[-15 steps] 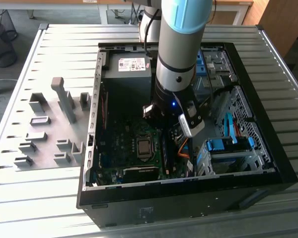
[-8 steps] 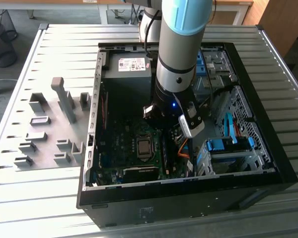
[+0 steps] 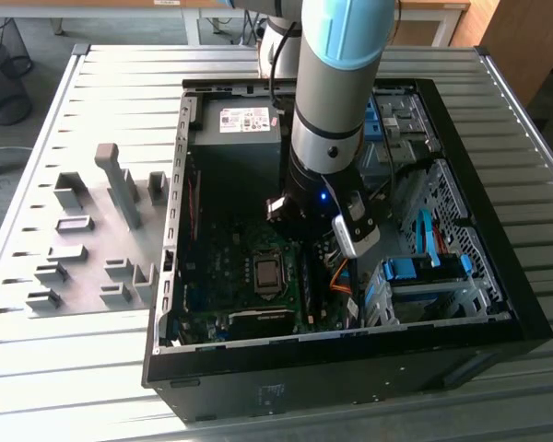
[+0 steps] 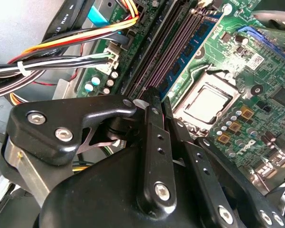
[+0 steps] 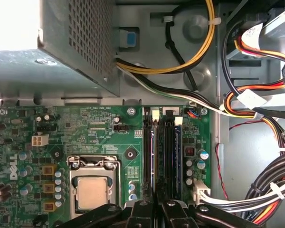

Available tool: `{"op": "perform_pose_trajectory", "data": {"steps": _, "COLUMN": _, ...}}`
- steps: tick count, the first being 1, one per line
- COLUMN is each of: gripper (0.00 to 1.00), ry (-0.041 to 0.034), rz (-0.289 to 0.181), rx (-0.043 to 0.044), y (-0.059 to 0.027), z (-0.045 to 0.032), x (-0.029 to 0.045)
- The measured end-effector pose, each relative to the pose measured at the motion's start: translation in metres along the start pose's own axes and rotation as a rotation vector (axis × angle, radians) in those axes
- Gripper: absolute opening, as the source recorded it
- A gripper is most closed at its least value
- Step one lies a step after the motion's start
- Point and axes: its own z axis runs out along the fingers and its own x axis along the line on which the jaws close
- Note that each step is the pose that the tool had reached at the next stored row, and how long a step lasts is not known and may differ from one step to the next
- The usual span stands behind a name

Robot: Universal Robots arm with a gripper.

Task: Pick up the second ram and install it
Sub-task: 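Insert the second ram into the second slot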

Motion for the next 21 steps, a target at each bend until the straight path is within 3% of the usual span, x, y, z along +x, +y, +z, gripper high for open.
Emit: {"op": "perform_pose_trajectory", "data": {"steps": 21, "gripper": 0.14, "ry": 0.0, "rz": 0.002, "rx": 0.0, "y": 0.0, "z": 0.005, "x": -0.0007}}
